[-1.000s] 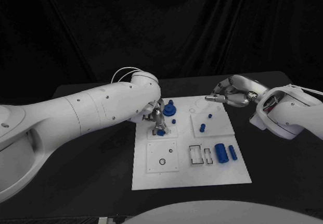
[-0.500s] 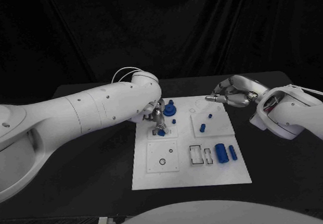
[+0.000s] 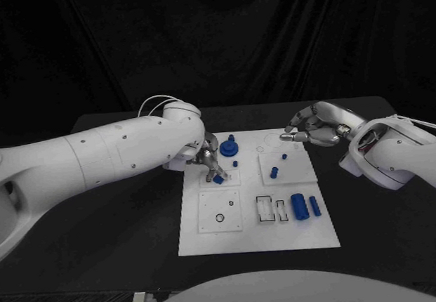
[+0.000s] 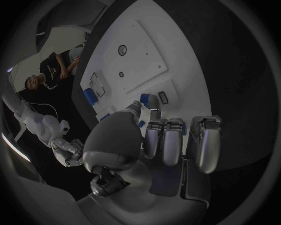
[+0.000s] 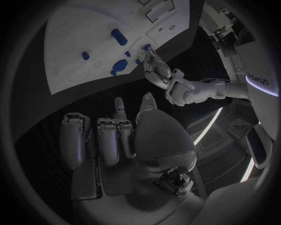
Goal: Assemble the parts on the task board
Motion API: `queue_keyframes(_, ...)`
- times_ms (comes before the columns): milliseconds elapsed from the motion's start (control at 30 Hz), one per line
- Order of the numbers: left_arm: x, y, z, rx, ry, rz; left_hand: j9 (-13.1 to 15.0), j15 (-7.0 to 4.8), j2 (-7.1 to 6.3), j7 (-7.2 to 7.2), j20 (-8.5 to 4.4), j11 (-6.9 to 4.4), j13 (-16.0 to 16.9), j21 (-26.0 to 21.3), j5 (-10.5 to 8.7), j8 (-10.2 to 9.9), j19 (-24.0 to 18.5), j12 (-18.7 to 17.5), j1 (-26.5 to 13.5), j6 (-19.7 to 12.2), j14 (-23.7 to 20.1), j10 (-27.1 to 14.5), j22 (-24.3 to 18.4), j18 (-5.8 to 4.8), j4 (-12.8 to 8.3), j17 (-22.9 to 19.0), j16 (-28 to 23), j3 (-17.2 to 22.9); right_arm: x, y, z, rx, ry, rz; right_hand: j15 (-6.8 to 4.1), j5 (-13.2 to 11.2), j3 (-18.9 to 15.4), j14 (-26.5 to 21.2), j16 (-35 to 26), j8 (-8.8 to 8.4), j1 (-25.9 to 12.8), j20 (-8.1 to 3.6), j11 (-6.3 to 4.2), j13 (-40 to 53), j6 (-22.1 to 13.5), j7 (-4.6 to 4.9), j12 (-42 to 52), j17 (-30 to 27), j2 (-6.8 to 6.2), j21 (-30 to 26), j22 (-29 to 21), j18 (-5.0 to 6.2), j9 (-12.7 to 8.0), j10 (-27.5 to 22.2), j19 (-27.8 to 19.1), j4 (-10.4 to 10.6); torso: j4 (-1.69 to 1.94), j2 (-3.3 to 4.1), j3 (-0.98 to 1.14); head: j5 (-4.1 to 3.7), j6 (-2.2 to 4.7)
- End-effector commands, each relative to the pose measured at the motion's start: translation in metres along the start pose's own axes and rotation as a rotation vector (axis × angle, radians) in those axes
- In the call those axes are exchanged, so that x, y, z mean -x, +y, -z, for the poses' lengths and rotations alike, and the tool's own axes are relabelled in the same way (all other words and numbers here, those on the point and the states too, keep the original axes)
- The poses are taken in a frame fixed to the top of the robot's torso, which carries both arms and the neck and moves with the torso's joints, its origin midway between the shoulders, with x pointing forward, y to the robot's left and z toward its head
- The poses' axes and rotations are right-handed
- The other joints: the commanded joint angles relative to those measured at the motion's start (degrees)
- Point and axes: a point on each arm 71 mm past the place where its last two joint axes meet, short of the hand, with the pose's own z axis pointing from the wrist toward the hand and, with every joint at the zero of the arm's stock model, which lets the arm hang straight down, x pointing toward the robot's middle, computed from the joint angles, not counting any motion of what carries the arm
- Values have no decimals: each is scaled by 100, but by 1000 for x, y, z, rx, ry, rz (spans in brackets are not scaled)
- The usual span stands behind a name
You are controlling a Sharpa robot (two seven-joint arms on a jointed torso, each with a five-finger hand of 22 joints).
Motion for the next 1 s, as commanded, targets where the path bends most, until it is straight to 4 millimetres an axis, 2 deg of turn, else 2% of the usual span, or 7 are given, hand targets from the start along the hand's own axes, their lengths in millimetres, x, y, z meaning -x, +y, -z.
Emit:
queue_keyframes(33, 17, -3, 16, -165, -242, 110, 194, -52, -65, -18, -55, -33, 1505, 77, -39, 144, 407, 16, -324, -48, 595, 605, 1375, 32, 123, 1510, 15, -226, -1, 8, 2, 35, -30, 74, 6, -30, 13, 590, 17, 0, 198, 0, -17, 1504, -59, -6, 20, 1507, -58, 86, 1296, 68, -9, 598, 276, -108, 3, 3, 0, 17, -1)
queue_keyframes(133, 25, 6, 30, -224, -347, 145, 411, -85, -70, -47, -88, -67, 1505, 169, -42, 299, 493, 16, -704, -108, 595, 605, 1435, 2, 116, 1510, 15, -528, -5, 16, 1, 54, -29, 138, -1, 64, 48, 590, 17, -14, 370, -7, -25, 1504, -112, -2, 20, 1507, -83, 162, 1325, 47, -19, 598, 321, -211, 4, 0, -1, 48, -1)
queue_keyframes(300, 26, 28, 48, -270, -426, 176, 561, -94, 84, -53, -103, -75, 1505, 222, -25, 349, 541, 16, -450, -248, 595, 605, 1469, -15, 96, 1510, 15, -591, -23, 36, -3, 75, -10, 252, 18, 357, 345, 590, 17, -93, 772, -8, -10, 1504, -344, 46, 20, 1507, -203, 365, 1400, -9, -74, 598, 434, -423, 4, -3, -2, 124, -1)
queue_keyframes(367, 23, 41, 55, -280, -438, 186, 519, -69, 198, 1, -87, -34, 1505, 174, 302, 163, 499, 16, 211, -530, 595, 605, 1443, 0, -3, 1510, 15, -479, -33, 47, -7, 82, -1, 297, 24, 511, 511, 590, 17, -90, 777, 7, 19, 1504, -389, 58, 20, 1507, -313, 424, 1421, -25, -82, 598, 465, -393, 6, -6, 0, 129, -1)
queue_keyframes(567, 9, 73, 70, -297, -452, 213, 261, 48, 183, 154, 12, 96, 1505, 123, 310, -130, 455, 16, 588, -798, 595, 605, 1421, 14, 85, 1510, 15, -594, -62, 73, -18, 73, 31, 364, 64, 1051, 820, 590, 17, 21, 668, 35, 65, 1504, -370, 73, 20, 1507, -537, 471, 1437, -37, -49, 598, 490, -265, 0, -6, -1, 60, -1)
queue_keyframes(667, 0, 86, 74, -300, -449, 226, 231, 71, 195, 183, 37, 124, 1505, 117, 299, -157, 452, 16, 705, -882, 595, 605, 1420, 15, 71, 1510, 15, -611, -78, 82, -23, 63, 47, 378, 75, 1057, 892, 590, 17, 75, 620, 45, 75, 1504, -353, 77, 20, 1507, -594, 467, 1435, -36, -28, 598, 487, -222, -7, -9, 2, 38, -1)
queue_keyframes(1000, -21, 110, 78, -282, -398, 248, 168, 106, 255, 219, 72, 158, 1505, 47, 295, -165, 391, 16, 844, -959, 595, 605, 1388, 36, 93, 1510, 15, -635, -122, 100, -40, 34, 85, 390, 20, 629, 1619, 590, 17, 834, -83, 8, 9, 1504, -322, -16, 20, 1507, -1074, 397, 1406, -13, 532, 598, 448, 246, 27, 12, -15, 11, -1)
